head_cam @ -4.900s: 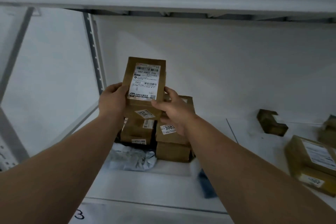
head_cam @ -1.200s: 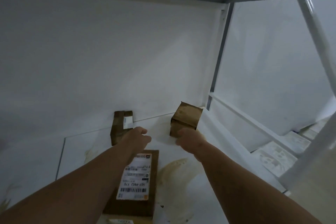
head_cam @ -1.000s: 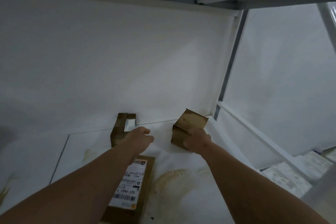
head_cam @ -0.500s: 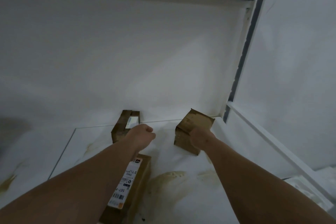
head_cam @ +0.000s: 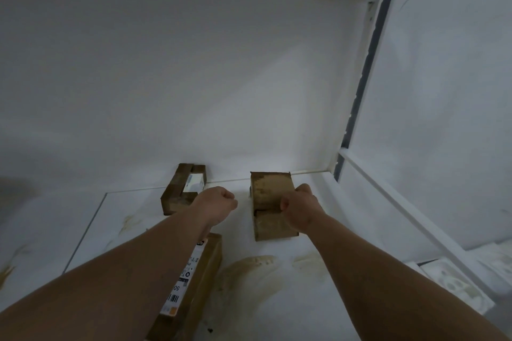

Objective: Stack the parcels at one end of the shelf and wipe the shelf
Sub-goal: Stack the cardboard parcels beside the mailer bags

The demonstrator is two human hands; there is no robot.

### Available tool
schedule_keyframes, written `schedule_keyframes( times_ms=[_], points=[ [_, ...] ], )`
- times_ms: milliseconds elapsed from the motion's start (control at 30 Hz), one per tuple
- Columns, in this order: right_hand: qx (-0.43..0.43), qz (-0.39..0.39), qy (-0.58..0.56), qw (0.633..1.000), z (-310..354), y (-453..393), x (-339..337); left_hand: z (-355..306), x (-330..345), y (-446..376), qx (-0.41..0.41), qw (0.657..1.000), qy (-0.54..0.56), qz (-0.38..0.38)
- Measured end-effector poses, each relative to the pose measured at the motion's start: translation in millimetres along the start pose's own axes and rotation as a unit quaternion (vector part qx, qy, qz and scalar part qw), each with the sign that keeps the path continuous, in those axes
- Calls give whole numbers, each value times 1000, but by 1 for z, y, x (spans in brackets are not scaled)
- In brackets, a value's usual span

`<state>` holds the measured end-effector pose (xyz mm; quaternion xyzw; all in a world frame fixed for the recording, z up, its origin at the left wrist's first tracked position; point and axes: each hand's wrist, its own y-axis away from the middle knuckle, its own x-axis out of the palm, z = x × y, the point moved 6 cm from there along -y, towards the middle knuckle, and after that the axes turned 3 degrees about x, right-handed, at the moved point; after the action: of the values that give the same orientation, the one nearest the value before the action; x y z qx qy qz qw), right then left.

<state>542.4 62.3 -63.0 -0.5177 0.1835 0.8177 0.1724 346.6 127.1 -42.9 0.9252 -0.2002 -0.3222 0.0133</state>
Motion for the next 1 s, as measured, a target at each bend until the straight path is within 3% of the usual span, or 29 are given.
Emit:
schedule_keyframes(
  times_ms=[200,300,467,567,667,833,900,1000],
  points=[
    [-47,30,-72,996,10,11,-16,-9,10,6,-7,998,-53,35],
    [16,27,-159,987,0,18,-16,-6,25,11,-33,987,-135,75],
    [123,115,-267,949,-9,31,18,-5,32,20,-46,979,-189,61],
    [157,157,-354,908,-11,46,18,0,28,17,-53,991,-110,46],
    [146,133,-467,862,-11,50,1,2,19,18,-55,995,78,0],
    [92,56,-576,810,3,51,-21,0,8,30,-103,929,355,-17],
    [54,52,-601,796,18,56,-26,5,-1,35,-108,910,400,-26],
    [31,42,-585,809,37,64,-30,19,-19,44,-108,894,432,-50]
  ],
)
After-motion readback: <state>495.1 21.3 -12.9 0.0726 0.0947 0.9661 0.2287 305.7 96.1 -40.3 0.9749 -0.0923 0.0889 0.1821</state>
